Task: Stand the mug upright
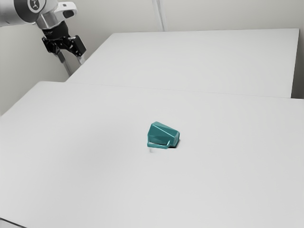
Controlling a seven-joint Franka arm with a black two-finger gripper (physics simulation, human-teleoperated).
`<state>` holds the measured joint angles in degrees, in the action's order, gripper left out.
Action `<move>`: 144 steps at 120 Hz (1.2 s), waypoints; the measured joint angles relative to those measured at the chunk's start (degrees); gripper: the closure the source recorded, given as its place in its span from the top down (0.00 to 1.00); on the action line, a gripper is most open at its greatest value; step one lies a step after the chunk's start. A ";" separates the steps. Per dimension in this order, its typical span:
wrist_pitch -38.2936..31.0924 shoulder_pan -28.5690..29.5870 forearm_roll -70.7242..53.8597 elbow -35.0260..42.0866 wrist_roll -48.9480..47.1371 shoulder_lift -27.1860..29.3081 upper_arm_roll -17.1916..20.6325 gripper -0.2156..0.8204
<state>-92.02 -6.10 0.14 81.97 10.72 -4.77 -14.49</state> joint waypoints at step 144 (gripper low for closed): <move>-12.38 -0.15 20.33 24.31 2.45 3.44 0.25 0.77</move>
<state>-104.40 -6.25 20.47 106.28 13.17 -1.33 -14.24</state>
